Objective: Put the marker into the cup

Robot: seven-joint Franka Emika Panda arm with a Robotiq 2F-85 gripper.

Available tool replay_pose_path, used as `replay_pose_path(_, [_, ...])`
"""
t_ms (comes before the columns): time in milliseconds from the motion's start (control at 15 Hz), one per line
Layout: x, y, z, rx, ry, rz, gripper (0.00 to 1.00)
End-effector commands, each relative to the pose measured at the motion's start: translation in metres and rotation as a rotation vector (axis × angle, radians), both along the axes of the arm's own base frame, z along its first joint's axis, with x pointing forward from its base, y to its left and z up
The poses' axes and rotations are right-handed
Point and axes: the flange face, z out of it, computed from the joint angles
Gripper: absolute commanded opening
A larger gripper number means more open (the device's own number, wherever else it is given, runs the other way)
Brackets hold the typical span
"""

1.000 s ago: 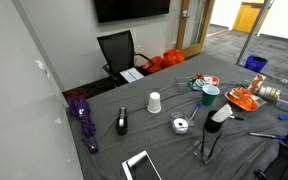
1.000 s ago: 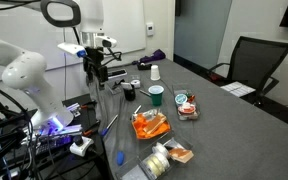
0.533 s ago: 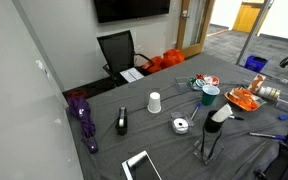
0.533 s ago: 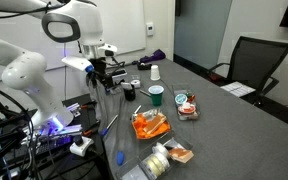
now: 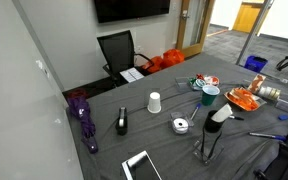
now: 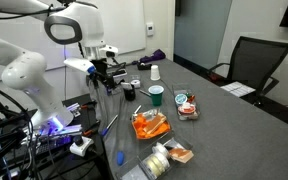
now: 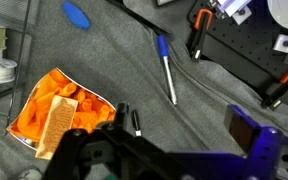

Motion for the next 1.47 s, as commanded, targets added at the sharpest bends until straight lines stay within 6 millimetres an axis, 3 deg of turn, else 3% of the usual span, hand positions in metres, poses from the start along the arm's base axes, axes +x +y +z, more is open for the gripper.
replay_pose_path(0, [0.003, 0.003, -0.036, -0.009, 0.010, 0.022, 1.00])
replay_pose_path(67, [0.012, -0.001, -0.038, -0.007, 0.015, 0.026, 1.00])
replay_pose_path(600, [0.018, 0.003, -0.103, 0.057, 0.117, 0.027, 1.00])
replay_pose_path(1000, [0.029, 0.003, -0.151, 0.065, 0.093, 0.059, 1.00])
replay_pose_path(1400, [0.027, 0.020, -0.202, 0.084, 0.155, 0.017, 1.00])
